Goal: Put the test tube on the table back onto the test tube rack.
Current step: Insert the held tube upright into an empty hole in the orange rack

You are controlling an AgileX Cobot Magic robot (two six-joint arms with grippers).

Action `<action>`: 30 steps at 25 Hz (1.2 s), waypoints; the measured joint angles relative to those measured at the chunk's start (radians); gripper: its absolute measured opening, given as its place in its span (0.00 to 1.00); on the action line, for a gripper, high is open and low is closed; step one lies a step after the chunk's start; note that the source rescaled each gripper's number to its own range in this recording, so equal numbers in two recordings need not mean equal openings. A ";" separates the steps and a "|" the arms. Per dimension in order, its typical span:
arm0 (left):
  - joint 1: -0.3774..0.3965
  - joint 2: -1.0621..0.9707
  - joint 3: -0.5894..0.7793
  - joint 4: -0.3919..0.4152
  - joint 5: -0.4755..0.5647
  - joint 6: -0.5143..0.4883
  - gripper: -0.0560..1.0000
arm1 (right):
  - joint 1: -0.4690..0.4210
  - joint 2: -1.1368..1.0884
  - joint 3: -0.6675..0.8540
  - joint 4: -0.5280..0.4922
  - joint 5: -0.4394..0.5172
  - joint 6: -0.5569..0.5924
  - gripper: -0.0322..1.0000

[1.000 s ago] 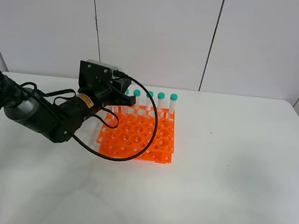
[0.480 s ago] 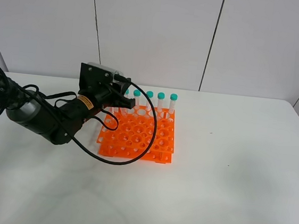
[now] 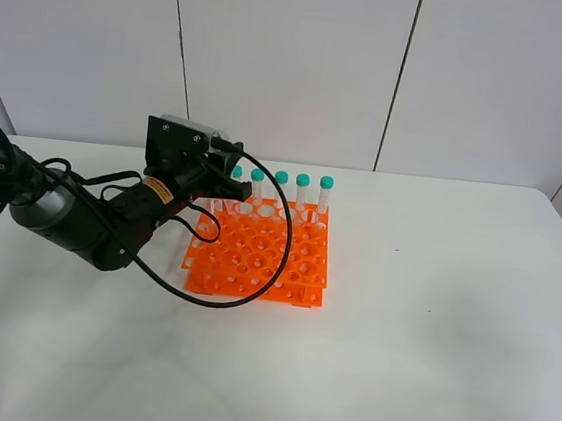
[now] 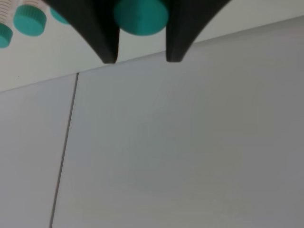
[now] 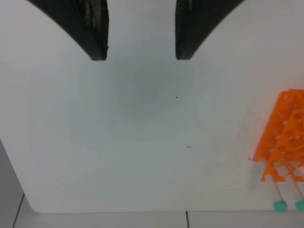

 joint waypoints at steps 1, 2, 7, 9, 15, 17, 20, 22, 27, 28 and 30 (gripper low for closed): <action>0.000 0.000 0.000 0.000 0.000 0.000 0.05 | 0.000 0.000 0.000 0.000 0.000 0.000 0.42; 0.000 0.000 0.000 0.000 0.000 0.000 0.05 | 0.000 0.000 0.000 0.000 0.000 0.000 0.42; 0.000 0.000 0.000 0.000 -0.001 -0.011 0.05 | 0.000 0.000 0.000 0.000 0.000 0.000 0.42; 0.000 0.002 0.000 0.000 -0.003 -0.012 0.05 | 0.000 0.000 0.000 0.000 0.000 0.000 0.42; 0.000 0.031 0.000 0.000 -0.003 -0.039 0.05 | 0.000 0.000 0.000 0.000 0.000 0.000 0.42; 0.000 0.031 0.000 0.000 -0.005 -0.041 0.05 | 0.000 0.000 0.000 0.000 0.000 0.000 0.42; 0.000 0.031 0.000 0.000 -0.013 -0.044 0.05 | 0.000 0.000 0.000 0.000 0.000 0.000 0.42; 0.000 0.031 0.000 0.000 -0.015 -0.056 0.05 | 0.000 0.000 0.000 0.000 0.000 0.000 0.42; 0.001 0.031 0.000 -0.007 -0.017 -0.094 0.05 | 0.000 0.000 0.000 0.000 0.000 0.000 0.42; 0.001 0.031 0.000 -0.007 -0.017 -0.097 0.05 | 0.000 0.000 0.000 0.000 0.000 0.000 0.42; 0.001 0.031 0.000 -0.007 -0.017 -0.100 0.05 | 0.000 0.000 0.000 0.000 0.000 0.000 0.42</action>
